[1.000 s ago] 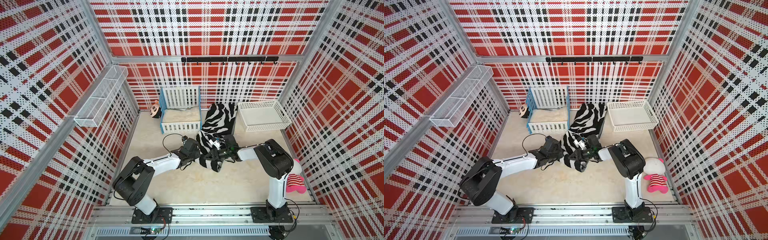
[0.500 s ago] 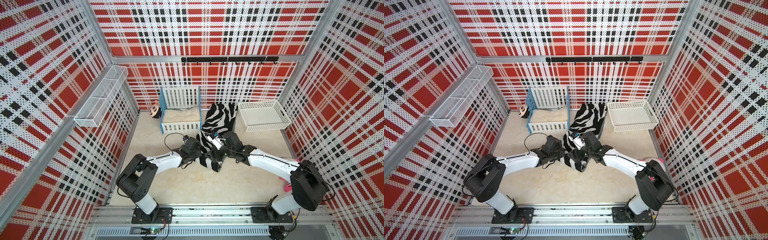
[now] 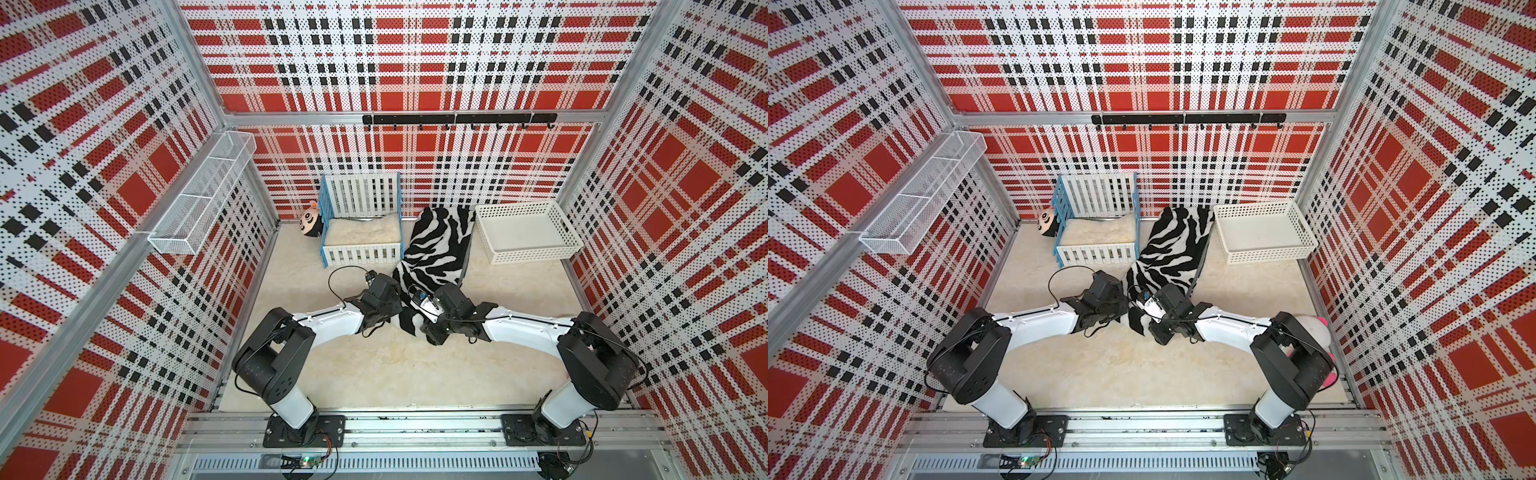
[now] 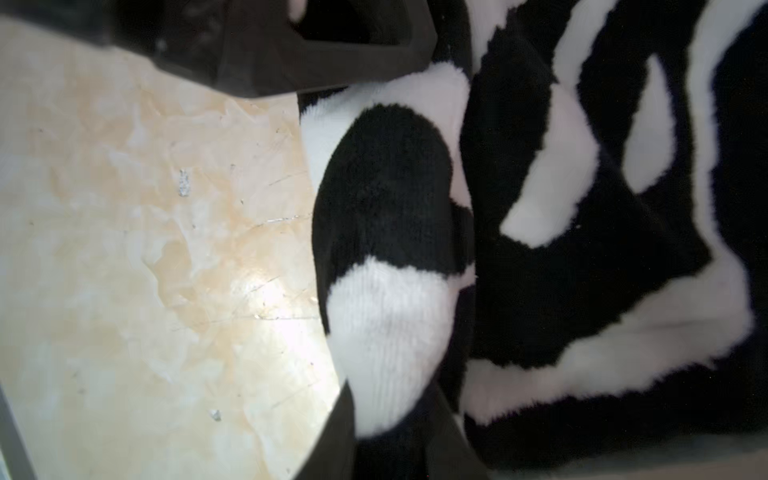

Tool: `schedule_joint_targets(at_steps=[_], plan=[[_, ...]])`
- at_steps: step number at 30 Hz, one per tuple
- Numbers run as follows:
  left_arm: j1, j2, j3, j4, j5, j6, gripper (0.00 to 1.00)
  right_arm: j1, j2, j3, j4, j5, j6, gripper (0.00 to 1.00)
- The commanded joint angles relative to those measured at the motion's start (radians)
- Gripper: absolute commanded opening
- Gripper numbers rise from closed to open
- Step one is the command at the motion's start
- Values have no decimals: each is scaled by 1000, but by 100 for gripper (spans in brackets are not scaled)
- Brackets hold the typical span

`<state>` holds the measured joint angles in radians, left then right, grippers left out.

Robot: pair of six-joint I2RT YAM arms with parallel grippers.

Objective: Roll up the pillowcase
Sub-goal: Roll the pillowcase at the center of the board.

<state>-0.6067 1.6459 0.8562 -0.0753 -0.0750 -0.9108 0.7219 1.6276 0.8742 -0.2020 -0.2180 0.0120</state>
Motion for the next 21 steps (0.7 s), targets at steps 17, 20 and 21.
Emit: schedule_joint_targets(at_steps=[17,20,21], plan=[[54,120,144,-17,11,73,18,-259,246,127,-15,-418,138,36],[53,149,160,-15,14,76,18,-259,189,116,-14,-379,132,46],[51,161,166,-14,15,77,18,-259,163,114,-22,-355,130,48]])
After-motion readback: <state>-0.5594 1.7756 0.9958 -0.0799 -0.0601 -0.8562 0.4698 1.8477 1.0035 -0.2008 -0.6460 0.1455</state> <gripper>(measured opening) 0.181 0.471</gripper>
